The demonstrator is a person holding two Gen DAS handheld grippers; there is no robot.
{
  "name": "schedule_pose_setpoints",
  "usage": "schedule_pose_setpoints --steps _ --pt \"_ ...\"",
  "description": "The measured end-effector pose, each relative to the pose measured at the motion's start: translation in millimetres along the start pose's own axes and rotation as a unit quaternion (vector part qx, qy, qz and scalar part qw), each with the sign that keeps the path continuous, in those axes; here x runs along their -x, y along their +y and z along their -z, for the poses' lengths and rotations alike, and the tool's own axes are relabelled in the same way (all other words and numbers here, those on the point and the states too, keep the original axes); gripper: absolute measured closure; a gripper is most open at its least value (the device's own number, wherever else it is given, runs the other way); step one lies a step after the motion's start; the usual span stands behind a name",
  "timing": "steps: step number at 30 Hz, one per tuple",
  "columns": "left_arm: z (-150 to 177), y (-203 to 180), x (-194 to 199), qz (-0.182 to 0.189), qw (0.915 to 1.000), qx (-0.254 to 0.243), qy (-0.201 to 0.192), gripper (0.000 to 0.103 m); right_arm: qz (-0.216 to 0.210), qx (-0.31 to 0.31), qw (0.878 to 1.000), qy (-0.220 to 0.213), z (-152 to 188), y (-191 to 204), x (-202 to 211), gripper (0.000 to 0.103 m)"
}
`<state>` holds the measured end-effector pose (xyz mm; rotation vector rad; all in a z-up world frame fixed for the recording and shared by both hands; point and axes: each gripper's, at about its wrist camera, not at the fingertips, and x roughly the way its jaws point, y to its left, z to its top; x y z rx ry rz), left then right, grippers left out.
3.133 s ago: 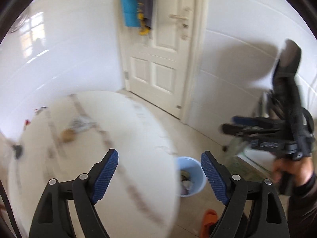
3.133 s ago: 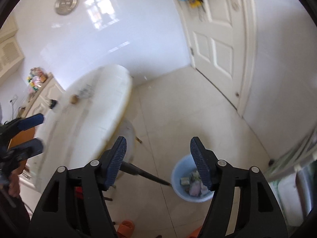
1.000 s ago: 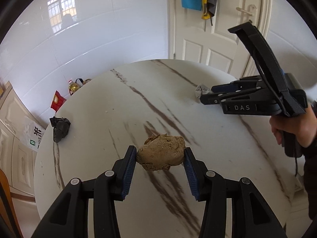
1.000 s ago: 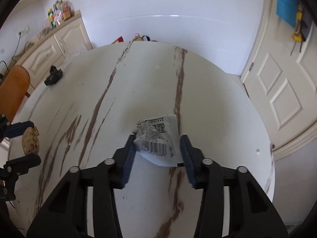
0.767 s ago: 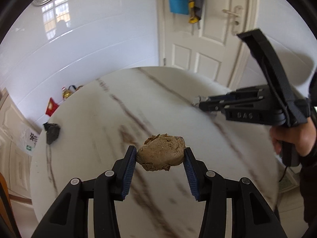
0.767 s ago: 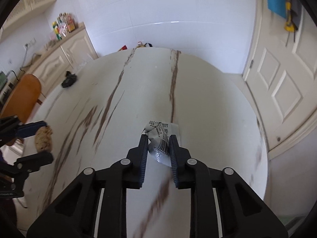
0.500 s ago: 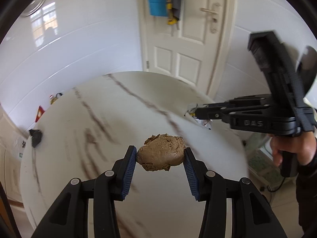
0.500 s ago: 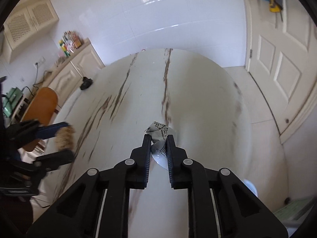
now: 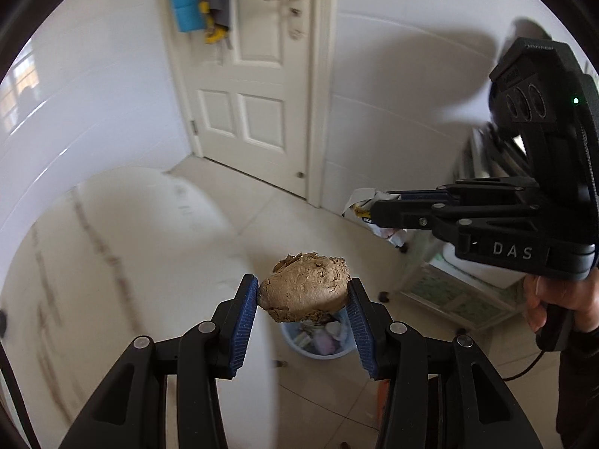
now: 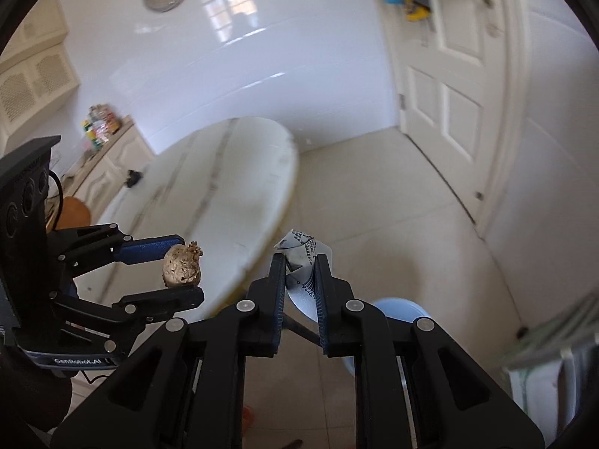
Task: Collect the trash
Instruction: 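Carry the bread lump and white bag over the blue bucket and open both tools, then move the open left tool back to the black bag on the table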
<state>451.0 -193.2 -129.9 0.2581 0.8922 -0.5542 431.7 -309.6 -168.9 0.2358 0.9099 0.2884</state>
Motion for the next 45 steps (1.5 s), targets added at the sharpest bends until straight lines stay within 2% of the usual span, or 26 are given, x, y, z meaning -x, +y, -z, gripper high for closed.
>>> schedule_pose_setpoints --steps 7,8,10,11,12,16,22,24,28,30,32,33,35,38,41,45 --pt "-25.7 -34.4 -72.4 -0.003 0.9986 -0.031 0.043 0.057 0.014 -0.050 0.999 0.011 19.3 -69.1 -4.3 0.088" --pt "-29.8 -35.1 -80.6 -0.004 0.9983 -0.030 0.049 0.053 0.015 -0.056 0.998 0.016 21.4 -78.2 -8.2 0.088" --pt "-37.9 -35.5 -97.9 -0.008 0.9981 -0.030 0.054 0.040 0.015 -0.063 0.998 0.022 26.8 -90.8 -12.2 0.088" --pt "-40.5 -35.1 -102.7 -0.015 0.9981 -0.029 0.052 0.030 0.014 -0.068 0.997 0.026 28.4 -97.6 -16.8 0.088" --pt "-43.2 -36.4 -107.2 -0.019 0.9981 -0.030 0.051 0.026 0.014 -0.071 0.997 0.028 30.9 -101.5 -19.7 0.088" --pt "-49.4 -38.0 -112.8 -0.032 0.9980 -0.019 0.050 0.026 0.012 -0.082 0.996 0.036 36.0 -114.1 -30.6 0.088" --pt "-44.0 -33.8 -84.5 -0.048 0.9984 -0.004 0.029 0.024 0.023 -0.093 0.995 0.032 33.9 -114.6 -41.1 0.078" --pt "-38.9 -27.9 -68.0 -0.046 0.9988 0.004 0.018 0.023 0.027 -0.094 0.995 0.030 32.5 -110.0 -41.6 0.069" --pt "-20.6 -5.2 -23.3 -0.053 0.9984 0.019 -0.007 0.019 0.029 -0.086 0.996 0.025 29.3 -94.7 -39.3 0.064" --pt "-8.3 9.9 3.1 -0.062 0.9974 0.029 -0.023 0.018 0.029 -0.083 0.996 0.021 27.2 -85.8 -36.7 0.056" --pt "5.0 27.6 30.6 -0.074 0.9957 0.039 -0.041 0.014 0.035 -0.077 0.996 0.014 24.4 -74.9 -33.5 0.056" --pt "11.4 39.9 43.8 -0.086 0.9939 0.046 -0.052 0.010 0.036 -0.075 0.996 0.013 22.9 -70.5 -32.3 0.055" --pt "26.2 70.4 69.7 -0.124 0.9877 0.065 -0.071 0.008 0.040 -0.067 0.997 0.003 18.3 -54.8 -27.4 0.055" --pt "49.3 115.4 95.1 -0.171 0.9772 0.099 -0.078 0.008 0.039 -0.046 0.998 -0.007 8.9 -27.0 -22.7 0.045" --pt "75.8 171.5 115.0 -0.227 0.9604 0.141 -0.078 0.006 0.027 -0.013 0.999 -0.021 -3.8 13.7 -20.7 0.041" --pt "111.2 239.9 122.0 -0.274 0.9388 0.199 -0.062 0.006 0.008 0.017 0.999 -0.038 -20.2 68.5 -28.6 0.021"
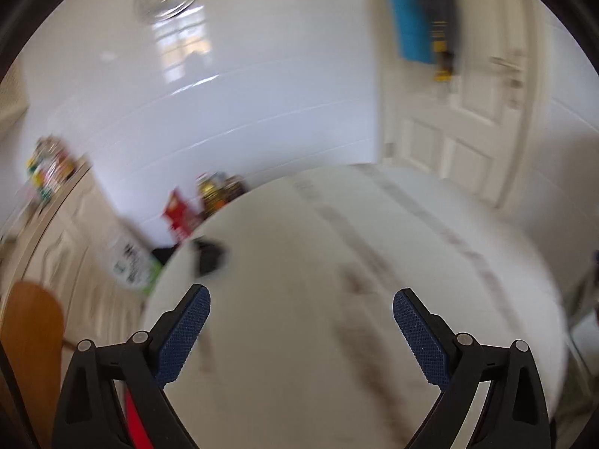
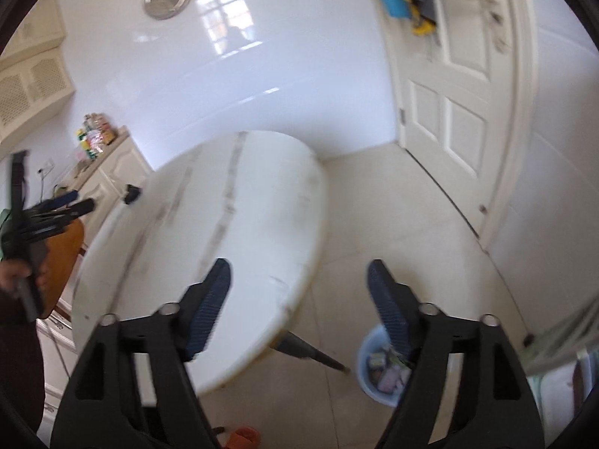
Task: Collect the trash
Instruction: 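Move the open left tool back to the black bag on the table, then grasp the black plastic bag with the left tool, then carry the black bag over the blue bucket and open the left tool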
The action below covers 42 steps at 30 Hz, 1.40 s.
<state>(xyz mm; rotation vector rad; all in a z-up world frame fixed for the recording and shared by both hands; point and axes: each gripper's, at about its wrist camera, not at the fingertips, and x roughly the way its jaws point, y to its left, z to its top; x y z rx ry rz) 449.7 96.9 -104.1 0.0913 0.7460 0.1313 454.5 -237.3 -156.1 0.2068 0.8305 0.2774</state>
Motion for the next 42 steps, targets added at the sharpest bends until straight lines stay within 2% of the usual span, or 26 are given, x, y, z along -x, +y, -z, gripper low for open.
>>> schedule_pose_setpoints --steps 2,5,11,15,16,20,21,23,26,30,33,42 --pt "4.6 27.4 -16.0 -0.016 0.9996 0.020 0.007 0.006 -0.014 0.016 1.000 -0.002 -7.6 26.7 -10.5 0.020" --pt "4.2 52.0 -41.2 -0.026 0.9985 0.044 0.018 0.006 -0.029 0.039 0.999 0.005 -19.9 65.8 -36.2 0.008" --pt "-8.7 63.4 -103.9 -0.019 0.9976 0.047 0.048 0.006 -0.059 0.069 0.996 0.019 -33.6 119.0 -86.3 0.008" --pt "-22.5 69.2 -144.8 -0.015 0.9967 0.044 0.066 0.010 -0.069 0.077 0.994 0.030 -41.1 133.5 -116.2 0.006" --pt "-36.4 75.5 -157.7 -0.011 0.9965 0.044 0.070 0.011 -0.070 0.077 0.994 0.032 -41.7 134.5 -121.2 0.005" --pt "-64.3 86.0 -197.5 0.008 0.9959 0.043 0.079 0.026 -0.075 0.078 0.993 0.041 -44.4 135.1 -140.3 0.004" --pt "-69.6 89.0 -207.5 0.014 0.9955 0.041 0.085 0.038 -0.074 0.078 0.993 0.044 -44.9 134.1 -143.6 0.004" --pt "-82.6 93.6 -225.5 0.018 0.9947 0.036 0.094 0.054 -0.072 0.077 0.993 0.046 -46.3 131.6 -148.4 0.004" --pt "-93.0 105.9 -239.1 0.049 0.9934 0.047 0.093 0.072 -0.072 0.071 0.994 0.046 -48.6 126.0 -151.0 0.004" --pt "-90.7 119.3 -240.3 0.057 0.9924 0.044 0.099 0.074 -0.067 0.068 0.995 0.041 -51.3 120.1 -146.5 0.004" --pt "-80.8 119.7 -214.2 0.062 0.9932 0.047 0.087 0.075 -0.064 0.058 0.996 0.038 -51.4 112.6 -139.2 0.004" --pt "-66.6 43.9 -101.6 0.112 0.9932 -0.021 0.026 0.074 -0.050 0.030 0.998 0.014 -35.3 79.6 -75.5 0.004"
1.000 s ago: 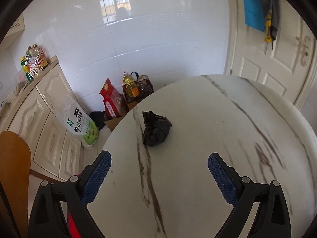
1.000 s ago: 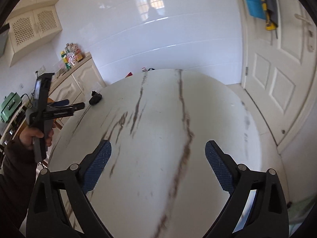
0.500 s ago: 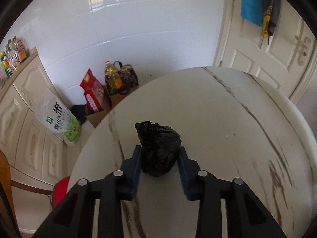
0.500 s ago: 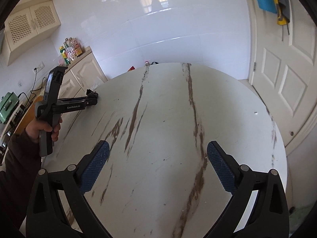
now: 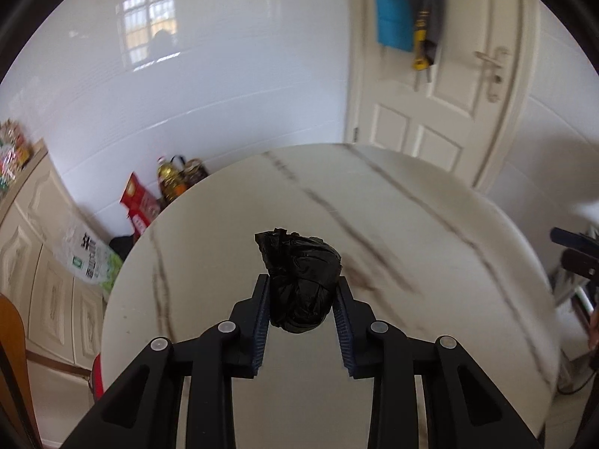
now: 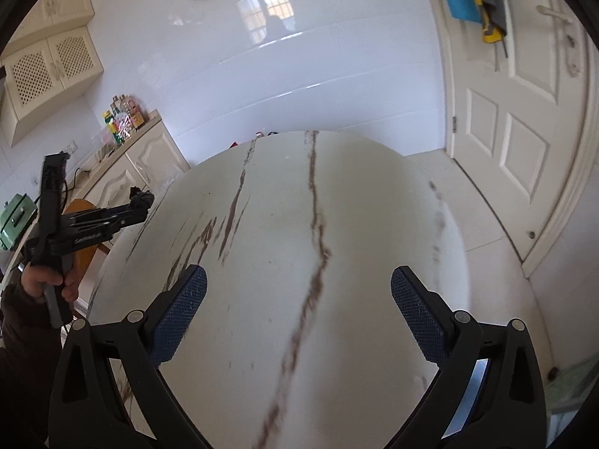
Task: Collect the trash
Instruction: 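Carry the black bag over the blue bucket and open the left tool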
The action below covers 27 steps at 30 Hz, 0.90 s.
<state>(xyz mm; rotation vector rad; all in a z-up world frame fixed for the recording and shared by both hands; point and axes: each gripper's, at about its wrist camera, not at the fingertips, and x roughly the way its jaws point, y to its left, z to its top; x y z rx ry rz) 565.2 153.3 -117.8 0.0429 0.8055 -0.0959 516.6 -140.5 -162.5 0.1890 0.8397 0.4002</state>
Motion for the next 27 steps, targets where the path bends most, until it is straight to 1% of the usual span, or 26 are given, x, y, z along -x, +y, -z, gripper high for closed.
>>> schedule_pose_setpoints --steps 3,5,6,8,10,12,13,16,18,20,22,23,25,27 --pt "3.1 -42.5 26.4 0.021 0.9995 -0.023 -0.010 0.074 0.009 -0.015 1.000 -0.016 12.9 -14.6 33.9 0.002" --pt "9.5 -82.3 43.0 0.028 0.9983 -0.048 -0.017 0.074 0.016 -0.024 0.999 -0.025 22.2 -26.6 56.1 0.002" --pt "13.4 -96.3 46.8 0.038 0.9976 -0.055 -0.016 0.074 0.022 -0.029 0.999 -0.030 28.3 -34.2 68.5 0.002" --pt "22.1 -138.3 57.1 0.062 0.9952 -0.074 -0.015 0.074 0.034 -0.043 0.998 -0.040 41.5 -51.3 92.0 0.001" --pt "25.3 -173.6 58.7 0.077 0.9930 -0.089 -0.012 0.074 0.045 -0.057 0.996 -0.046 52.5 -67.4 109.3 0.001" --pt "29.2 -209.9 56.3 0.105 0.9889 -0.105 -0.005 0.074 0.059 -0.076 0.994 -0.048 67.8 -90.1 125.9 0.000" --pt "30.9 -225.7 54.3 0.112 0.9875 -0.111 -0.004 0.074 0.065 -0.084 0.993 -0.047 74.8 -101.0 131.7 0.000" --pt "38.0 -282.8 43.5 0.137 0.9802 -0.143 0.007 0.074 0.087 -0.116 0.988 -0.042 99.0 -141.7 145.6 0.000" --pt "42.3 -316.8 28.9 0.152 0.9755 -0.158 0.017 0.074 0.103 -0.142 0.984 -0.037 116.9 -172.8 151.2 0.000" --pt "45.0 -336.5 5.8 0.161 0.9727 -0.164 0.032 0.074 0.122 -0.162 0.979 -0.027 133.5 -199.7 149.9 0.000" --pt "52.4 -362.7 -20.7 0.159 0.9707 -0.174 0.046 0.074 0.138 -0.180 0.974 -0.009 151.9 -228.8 142.1 0.000" --pt "55.0 -377.3 -34.4 0.160 0.9688 -0.181 0.056 0.074 0.143 -0.191 0.971 0.007 164.4 -246.7 133.0 0.000" --pt "63.3 -396.5 -79.6 0.162 0.9648 -0.190 0.081 0.074 0.146 -0.205 0.967 0.033 182.6 -271.2 115.4 0.000" --pt "70.3 -414.0 -127.0 0.171 0.9607 -0.185 0.116 0.074 0.152 -0.225 0.960 0.067 205.6 -299.5 90.0 0.000"
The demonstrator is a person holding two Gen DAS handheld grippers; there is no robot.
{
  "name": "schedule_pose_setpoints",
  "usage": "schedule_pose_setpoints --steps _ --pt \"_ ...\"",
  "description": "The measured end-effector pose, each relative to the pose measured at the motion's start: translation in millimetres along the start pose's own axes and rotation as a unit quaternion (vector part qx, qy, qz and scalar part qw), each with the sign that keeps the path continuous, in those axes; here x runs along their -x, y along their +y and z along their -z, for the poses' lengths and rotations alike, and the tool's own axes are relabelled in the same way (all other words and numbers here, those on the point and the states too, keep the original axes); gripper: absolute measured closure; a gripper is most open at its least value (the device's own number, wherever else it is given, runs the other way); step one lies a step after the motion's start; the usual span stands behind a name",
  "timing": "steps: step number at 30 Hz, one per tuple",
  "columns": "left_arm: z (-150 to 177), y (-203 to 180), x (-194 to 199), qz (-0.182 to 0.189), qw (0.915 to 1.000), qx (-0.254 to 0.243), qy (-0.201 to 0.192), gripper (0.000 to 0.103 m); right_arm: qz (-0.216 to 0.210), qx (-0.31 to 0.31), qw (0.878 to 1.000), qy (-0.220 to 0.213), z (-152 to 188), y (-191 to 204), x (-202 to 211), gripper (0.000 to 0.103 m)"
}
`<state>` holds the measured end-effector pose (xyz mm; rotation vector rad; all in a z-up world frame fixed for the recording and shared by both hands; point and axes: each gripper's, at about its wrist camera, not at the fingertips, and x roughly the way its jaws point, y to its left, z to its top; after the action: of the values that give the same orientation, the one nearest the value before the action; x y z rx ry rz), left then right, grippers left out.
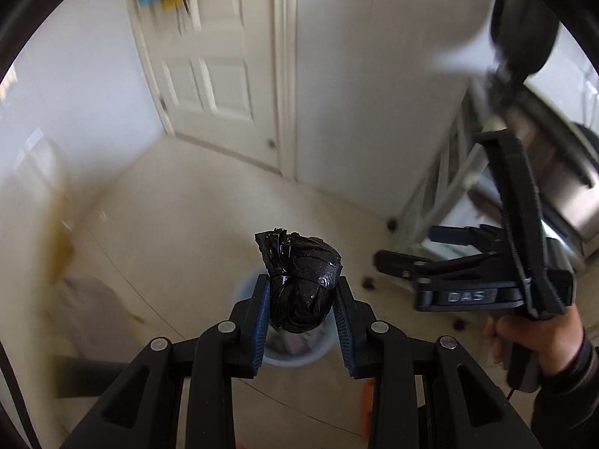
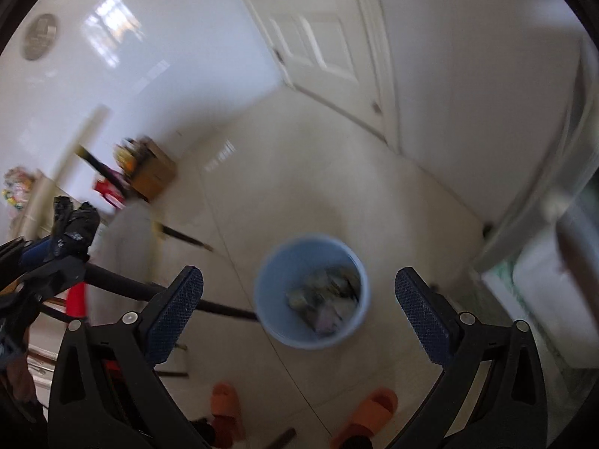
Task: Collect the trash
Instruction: 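Carry the black bag over the blue bucket and open the left tool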
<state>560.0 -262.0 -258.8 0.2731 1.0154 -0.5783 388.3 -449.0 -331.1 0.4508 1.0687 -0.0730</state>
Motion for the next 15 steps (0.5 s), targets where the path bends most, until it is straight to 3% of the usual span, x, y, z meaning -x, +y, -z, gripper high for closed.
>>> schedule_pose_setpoints --steps 5,10,13,15 --pt "2.5 18.9 -112.5 -0.003 0.9971 0.028 0.071 0.074 0.014 -0.022 0.998 0.065 15.4 -53.5 -91.6 0.001" --pt "15.0 51.3 -212.1 -0.008 0.9881 0.060 0.142 0.074 0.033 -0.040 0.987 0.152 33.9 -89.7 -198.1 0.006" --pt "20.9 68.4 -257.4 -0.002 0.9809 0.079 0.178 0.074 0.045 -0.042 0.980 0.189 49.6 -102.7 -246.1 0.012" --pt "25.1 77.4 -281.4 -0.009 0.9772 0.081 0.196 0.074 0.051 -0.045 0.976 0.208 59.0 -109.0 -270.6 0.022"
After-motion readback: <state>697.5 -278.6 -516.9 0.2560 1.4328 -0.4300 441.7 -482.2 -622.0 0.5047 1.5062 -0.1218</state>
